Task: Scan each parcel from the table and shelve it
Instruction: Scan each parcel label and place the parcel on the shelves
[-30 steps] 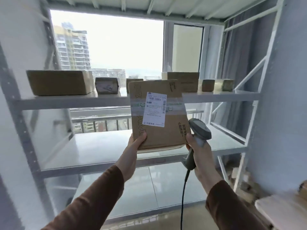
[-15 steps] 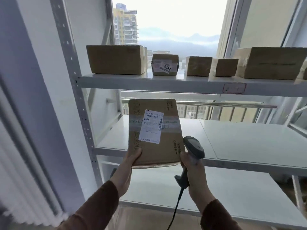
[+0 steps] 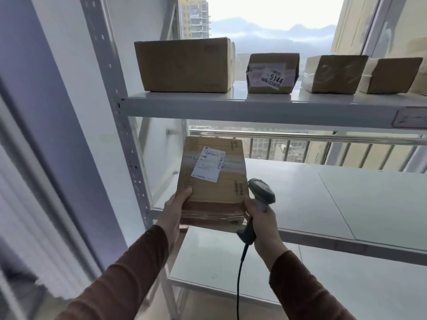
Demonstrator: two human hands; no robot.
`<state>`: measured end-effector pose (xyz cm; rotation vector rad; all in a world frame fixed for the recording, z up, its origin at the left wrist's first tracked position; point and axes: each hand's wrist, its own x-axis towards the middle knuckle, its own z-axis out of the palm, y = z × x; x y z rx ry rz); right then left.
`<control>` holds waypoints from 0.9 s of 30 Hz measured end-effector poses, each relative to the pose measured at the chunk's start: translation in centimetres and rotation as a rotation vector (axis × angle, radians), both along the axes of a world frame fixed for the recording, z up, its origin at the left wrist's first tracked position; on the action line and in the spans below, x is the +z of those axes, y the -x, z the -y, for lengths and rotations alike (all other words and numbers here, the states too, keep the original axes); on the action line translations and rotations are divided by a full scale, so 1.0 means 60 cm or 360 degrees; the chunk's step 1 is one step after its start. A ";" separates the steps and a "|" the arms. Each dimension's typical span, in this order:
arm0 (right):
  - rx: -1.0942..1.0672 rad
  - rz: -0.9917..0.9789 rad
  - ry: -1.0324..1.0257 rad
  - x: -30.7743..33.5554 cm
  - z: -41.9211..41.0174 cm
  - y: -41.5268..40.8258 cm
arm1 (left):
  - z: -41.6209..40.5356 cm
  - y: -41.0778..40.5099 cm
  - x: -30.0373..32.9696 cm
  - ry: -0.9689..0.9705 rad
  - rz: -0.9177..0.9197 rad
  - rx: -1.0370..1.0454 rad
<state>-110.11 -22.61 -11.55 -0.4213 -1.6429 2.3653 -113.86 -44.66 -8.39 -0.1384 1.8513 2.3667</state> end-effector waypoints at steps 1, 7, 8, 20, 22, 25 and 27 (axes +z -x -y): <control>-0.0022 0.0004 0.0015 -0.004 0.010 0.019 | 0.007 0.019 0.000 -0.0002 0.0002 0.0005; -0.0191 0.0051 0.0056 -0.013 0.079 0.140 | 0.054 0.160 -0.015 0.0046 0.0027 -0.0007; -0.0231 0.0055 0.0042 -0.014 0.090 0.161 | 0.062 0.187 -0.022 0.0053 0.0022 -0.0011; -0.0503 0.0201 -0.0095 -0.018 0.166 0.352 | 0.113 0.404 -0.065 -0.0080 0.0138 -0.0245; -0.0529 0.0220 -0.0173 -0.017 0.167 0.370 | 0.112 0.419 -0.067 -0.0068 0.0143 -0.0255; -0.0574 0.0225 -0.0272 -0.014 0.168 0.387 | 0.111 0.439 -0.070 -0.0025 0.0137 -0.0255; -0.0585 0.0214 -0.0271 -0.015 0.167 0.388 | 0.113 0.448 -0.073 0.0050 0.0079 -0.0227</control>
